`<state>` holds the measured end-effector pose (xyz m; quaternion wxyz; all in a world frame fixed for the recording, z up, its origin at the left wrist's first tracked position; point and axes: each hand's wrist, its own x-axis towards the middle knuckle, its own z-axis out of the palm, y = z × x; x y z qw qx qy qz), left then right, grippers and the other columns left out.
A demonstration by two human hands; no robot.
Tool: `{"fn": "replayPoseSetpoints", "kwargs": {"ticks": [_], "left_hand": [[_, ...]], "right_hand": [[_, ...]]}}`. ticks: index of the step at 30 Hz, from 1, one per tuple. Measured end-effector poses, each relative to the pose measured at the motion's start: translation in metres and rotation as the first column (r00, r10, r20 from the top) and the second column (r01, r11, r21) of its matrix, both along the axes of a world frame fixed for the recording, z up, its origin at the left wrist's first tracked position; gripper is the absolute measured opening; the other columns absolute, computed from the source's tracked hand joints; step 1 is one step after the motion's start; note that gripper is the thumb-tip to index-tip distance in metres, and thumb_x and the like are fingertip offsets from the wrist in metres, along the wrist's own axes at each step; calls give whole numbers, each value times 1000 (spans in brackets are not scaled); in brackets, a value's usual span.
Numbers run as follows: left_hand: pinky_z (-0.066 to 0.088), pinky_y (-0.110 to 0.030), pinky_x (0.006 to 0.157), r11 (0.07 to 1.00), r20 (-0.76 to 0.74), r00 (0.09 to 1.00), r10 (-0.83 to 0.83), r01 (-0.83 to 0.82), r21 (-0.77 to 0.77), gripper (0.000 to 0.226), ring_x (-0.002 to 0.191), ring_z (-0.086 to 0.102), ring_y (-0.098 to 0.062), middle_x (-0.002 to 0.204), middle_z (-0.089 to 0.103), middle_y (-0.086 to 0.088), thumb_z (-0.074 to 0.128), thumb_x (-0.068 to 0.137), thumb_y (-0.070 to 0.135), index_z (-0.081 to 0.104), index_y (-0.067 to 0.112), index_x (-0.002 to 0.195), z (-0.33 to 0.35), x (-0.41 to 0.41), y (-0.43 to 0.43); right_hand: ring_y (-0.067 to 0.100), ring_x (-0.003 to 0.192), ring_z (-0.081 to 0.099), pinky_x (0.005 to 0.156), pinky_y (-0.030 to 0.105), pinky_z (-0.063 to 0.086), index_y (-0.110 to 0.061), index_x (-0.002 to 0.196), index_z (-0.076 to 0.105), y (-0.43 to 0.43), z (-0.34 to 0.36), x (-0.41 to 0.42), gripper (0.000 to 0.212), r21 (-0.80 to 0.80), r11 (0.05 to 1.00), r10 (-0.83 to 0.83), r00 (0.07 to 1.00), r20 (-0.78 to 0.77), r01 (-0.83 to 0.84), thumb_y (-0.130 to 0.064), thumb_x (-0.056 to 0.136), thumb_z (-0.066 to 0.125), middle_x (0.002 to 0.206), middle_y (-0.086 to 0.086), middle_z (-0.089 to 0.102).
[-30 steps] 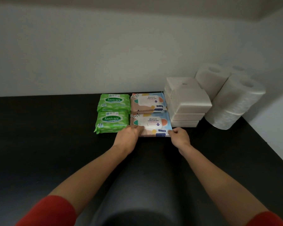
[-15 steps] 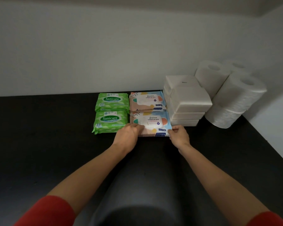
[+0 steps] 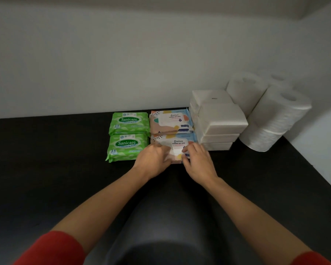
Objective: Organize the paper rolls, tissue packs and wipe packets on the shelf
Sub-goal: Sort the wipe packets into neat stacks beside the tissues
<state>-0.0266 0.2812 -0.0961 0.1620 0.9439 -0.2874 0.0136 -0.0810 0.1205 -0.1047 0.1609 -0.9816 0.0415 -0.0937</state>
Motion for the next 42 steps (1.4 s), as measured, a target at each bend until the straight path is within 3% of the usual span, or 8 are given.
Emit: {"fn": "replayPoseSetpoints", "kwargs": {"ticks": [5, 7, 12, 16, 20, 29, 35, 42], "left_hand": [[53, -37, 83, 989, 20, 1000, 16, -13, -145, 44, 100, 62, -27, 122, 63, -9, 58, 87, 19, 55, 24, 131, 13, 21, -3], [48, -33, 89, 986, 23, 1000, -1, 4, -167, 47, 110, 57, -25, 127, 60, -7, 56, 88, 9, 54, 25, 133, 18, 36, -4], [38, -38, 101, 995, 0, 996, 94, -94, 37, 47, 130, 41, -28, 144, 44, -7, 42, 96, 7, 42, 19, 142, 19, 71, -12], [39, -37, 98, 991, 132, 991, 13, -31, 133, 36, 112, 56, -30, 126, 60, -9, 47, 94, 10, 54, 15, 129, 14, 86, -16], [25, -33, 111, 988, 197, 980, -17, -15, 156, 24, 102, 60, -24, 108, 68, -6, 52, 90, 11, 63, 16, 111, 8, 95, -17], [24, -34, 112, 994, 166, 986, -23, 4, 110, 35, 107, 58, -27, 112, 66, -11, 47, 88, 2, 62, 12, 119, 4, 100, -16], [32, -35, 105, 998, 126, 992, -19, 12, 61, 26, 97, 60, -28, 103, 69, -11, 50, 92, 21, 64, 11, 111, 8, 100, -14], [31, -34, 106, 999, 107, 994, 3, -7, 41, 29, 94, 62, -28, 99, 69, -11, 46, 94, 26, 63, 12, 113, 7, 97, -13]], "right_hand": [[13, 118, 44, 102, 29, 38, -20, 119, 53, 3, 4, 15, 27, 3, 1000, 2, 999, 33, -2, -29, 94, 52, 123, -2, 50], [15, 122, 44, 105, 30, 38, -16, 123, 52, 7, 9, 29, 31, 8, 1000, 4, 999, 49, -4, -26, 93, 53, 127, 2, 50], [23, 126, 46, 106, 34, 39, -8, 130, 48, 15, 20, 65, 38, 10, 1000, -2, 1000, 15, 2, -13, 92, 52, 135, 11, 49], [26, 136, 35, 110, 38, 36, -8, 140, 36, 15, 24, 91, 48, 40, 999, -31, 995, -93, 35, -6, 94, 48, 150, 12, 32], [23, 145, 19, 115, 39, 28, -14, 146, 30, 15, 22, 105, 54, 25, 997, -65, 984, -163, 70, -6, 95, 46, 156, 6, 22], [21, 147, 10, 119, 41, 21, -15, 145, 31, 10, 12, 108, 52, 5, 997, -76, 985, -157, 77, -10, 96, 46, 156, 4, 22], [19, 147, 10, 119, 38, 18, -16, 145, 32, 9, 10, 109, 51, 12, 997, -67, 986, -153, 70, -11, 96, 46, 155, 2, 23], [19, 147, 8, 119, 38, 18, -16, 144, 33, 8, 10, 111, 50, 61, 996, -61, 984, -165, 72, -9, 96, 45, 155, 2, 22]]}}
